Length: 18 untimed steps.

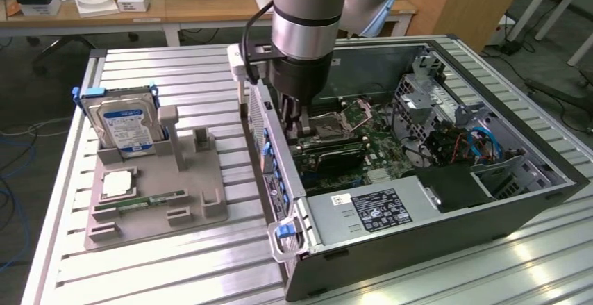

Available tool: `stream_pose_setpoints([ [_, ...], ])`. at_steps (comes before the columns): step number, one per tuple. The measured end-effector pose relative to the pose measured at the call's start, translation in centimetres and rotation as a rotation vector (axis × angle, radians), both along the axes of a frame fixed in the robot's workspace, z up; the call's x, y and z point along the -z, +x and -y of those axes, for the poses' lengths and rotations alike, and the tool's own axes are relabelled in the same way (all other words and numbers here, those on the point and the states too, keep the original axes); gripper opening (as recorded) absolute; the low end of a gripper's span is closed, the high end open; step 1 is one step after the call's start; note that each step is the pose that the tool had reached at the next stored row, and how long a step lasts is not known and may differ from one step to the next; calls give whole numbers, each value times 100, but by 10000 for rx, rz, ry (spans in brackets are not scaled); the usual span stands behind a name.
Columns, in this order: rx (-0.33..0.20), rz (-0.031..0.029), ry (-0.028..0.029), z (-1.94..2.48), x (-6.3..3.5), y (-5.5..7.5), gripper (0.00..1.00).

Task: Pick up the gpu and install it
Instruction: 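Press down on the gpu until it lock into place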

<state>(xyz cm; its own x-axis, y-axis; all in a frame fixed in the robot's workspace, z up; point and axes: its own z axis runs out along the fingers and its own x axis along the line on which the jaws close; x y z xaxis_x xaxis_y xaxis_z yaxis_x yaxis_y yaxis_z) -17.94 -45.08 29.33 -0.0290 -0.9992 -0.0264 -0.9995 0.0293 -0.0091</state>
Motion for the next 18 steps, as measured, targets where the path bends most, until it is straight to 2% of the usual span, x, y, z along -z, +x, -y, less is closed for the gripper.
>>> stream_pose_setpoints([
  [4, 0, -1, -1, 31, 0, 0, 10],
  [11, 0, 1, -1, 35, 0, -17, 10],
  [15, 0, 0, -1, 30, 1, -22, 10],
  [18, 0, -2, -7, 0, 2, -22, 10],
])
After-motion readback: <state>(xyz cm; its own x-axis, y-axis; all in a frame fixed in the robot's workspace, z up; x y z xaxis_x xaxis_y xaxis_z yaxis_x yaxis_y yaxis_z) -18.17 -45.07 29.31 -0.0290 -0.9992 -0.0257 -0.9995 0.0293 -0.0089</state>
